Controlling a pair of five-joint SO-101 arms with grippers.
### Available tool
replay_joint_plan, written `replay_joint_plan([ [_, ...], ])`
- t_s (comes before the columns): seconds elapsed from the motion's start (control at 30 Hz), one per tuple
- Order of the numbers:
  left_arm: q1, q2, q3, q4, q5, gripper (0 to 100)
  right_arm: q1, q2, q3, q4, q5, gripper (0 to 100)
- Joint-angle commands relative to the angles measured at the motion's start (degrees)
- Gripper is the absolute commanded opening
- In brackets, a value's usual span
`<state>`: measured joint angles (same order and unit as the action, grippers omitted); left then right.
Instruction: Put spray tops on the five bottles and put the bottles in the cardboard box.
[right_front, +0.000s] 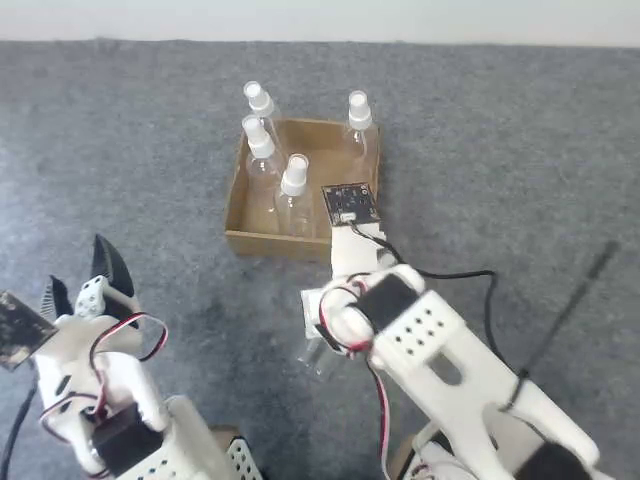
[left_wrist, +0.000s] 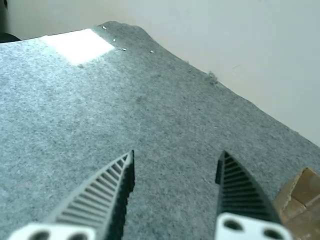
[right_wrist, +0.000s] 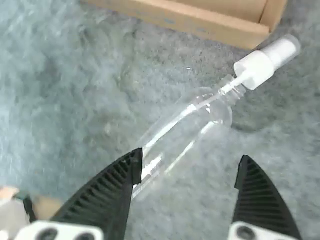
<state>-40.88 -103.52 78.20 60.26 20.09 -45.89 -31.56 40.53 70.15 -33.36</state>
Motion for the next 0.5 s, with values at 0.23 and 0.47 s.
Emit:
replay_joint_plan([
  [0.23,0.18,-0.97,0.22,-2.99,0.7,25,-0.22,16.13,-1.41,-8.48,-6.07,25.5],
  [0.47,0.18,-0.97,2.68,-6.51,0.7,25,0.04,20.35,-1.41,-9.27,-4.84,6.9],
])
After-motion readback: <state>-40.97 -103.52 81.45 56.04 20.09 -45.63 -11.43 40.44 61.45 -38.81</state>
